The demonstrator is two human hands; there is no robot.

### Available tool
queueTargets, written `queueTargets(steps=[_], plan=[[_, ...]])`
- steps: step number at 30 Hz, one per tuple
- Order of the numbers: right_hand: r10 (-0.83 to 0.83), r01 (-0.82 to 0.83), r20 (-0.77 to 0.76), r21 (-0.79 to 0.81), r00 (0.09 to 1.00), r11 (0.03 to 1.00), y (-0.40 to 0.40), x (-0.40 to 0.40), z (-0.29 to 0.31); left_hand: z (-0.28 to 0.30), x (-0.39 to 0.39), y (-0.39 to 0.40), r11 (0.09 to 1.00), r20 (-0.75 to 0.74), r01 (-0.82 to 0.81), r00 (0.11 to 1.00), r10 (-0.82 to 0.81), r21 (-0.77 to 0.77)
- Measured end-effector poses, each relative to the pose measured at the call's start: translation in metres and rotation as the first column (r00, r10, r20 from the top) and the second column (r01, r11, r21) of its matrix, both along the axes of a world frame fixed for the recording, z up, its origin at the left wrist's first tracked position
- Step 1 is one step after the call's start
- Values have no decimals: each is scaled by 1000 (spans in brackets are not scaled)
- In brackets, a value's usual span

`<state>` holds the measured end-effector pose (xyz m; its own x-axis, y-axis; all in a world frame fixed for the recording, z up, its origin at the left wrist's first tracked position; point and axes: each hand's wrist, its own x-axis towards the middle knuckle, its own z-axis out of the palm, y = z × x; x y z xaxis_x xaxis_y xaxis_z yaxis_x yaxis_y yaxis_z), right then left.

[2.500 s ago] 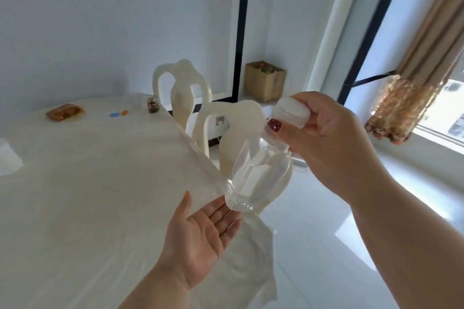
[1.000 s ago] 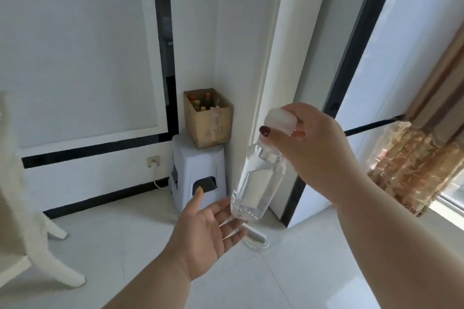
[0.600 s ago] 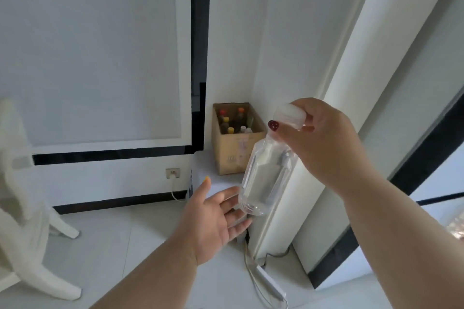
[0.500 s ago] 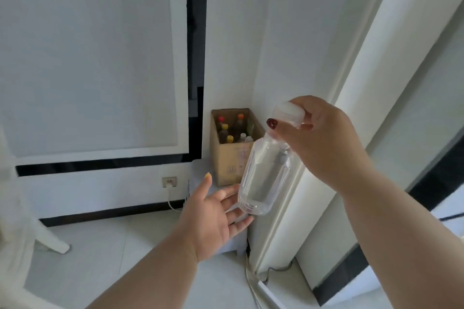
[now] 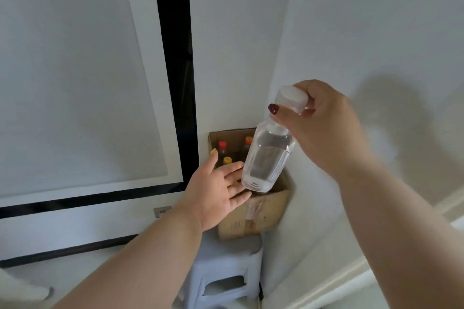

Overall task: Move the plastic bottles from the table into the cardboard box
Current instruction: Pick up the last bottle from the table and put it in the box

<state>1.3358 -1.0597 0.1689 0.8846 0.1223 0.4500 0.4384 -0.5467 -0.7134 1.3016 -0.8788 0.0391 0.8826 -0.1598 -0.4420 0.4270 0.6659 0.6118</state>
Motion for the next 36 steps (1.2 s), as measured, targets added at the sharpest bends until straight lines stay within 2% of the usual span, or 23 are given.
queueTargets(steps=[3,7,15,19,23,28,33,36], plan=[[27,-25,-39,33,999,999,9,55,-16,-7,51,8,998,28,-33,999,32,49],[47,-47,-67,-2,997,999,21,111,-53,-26,103,20,992,14,-90,996,89,93],[22,-47,-272,-89,962,995,37,163,-161,-75,151,43,989,-11,-99,995,100,107],[21,-94,-384,-172,923,981,40,175,-212,-91,162,51,991,-23,-108,994,110,83],[12,-175,-549,-245,836,954,44,179,-251,-101,167,49,993,-33,-95,995,98,73],[-53,-294,-618,-447,785,845,46,182,-275,-108,169,42,996,-55,-67,996,70,54],[-71,-385,-632,-553,772,739,46,185,-289,-112,168,40,995,-81,-73,994,78,65],[-93,-431,-613,-647,785,629,43,185,-296,-111,166,41,994,-90,-81,992,88,79]])
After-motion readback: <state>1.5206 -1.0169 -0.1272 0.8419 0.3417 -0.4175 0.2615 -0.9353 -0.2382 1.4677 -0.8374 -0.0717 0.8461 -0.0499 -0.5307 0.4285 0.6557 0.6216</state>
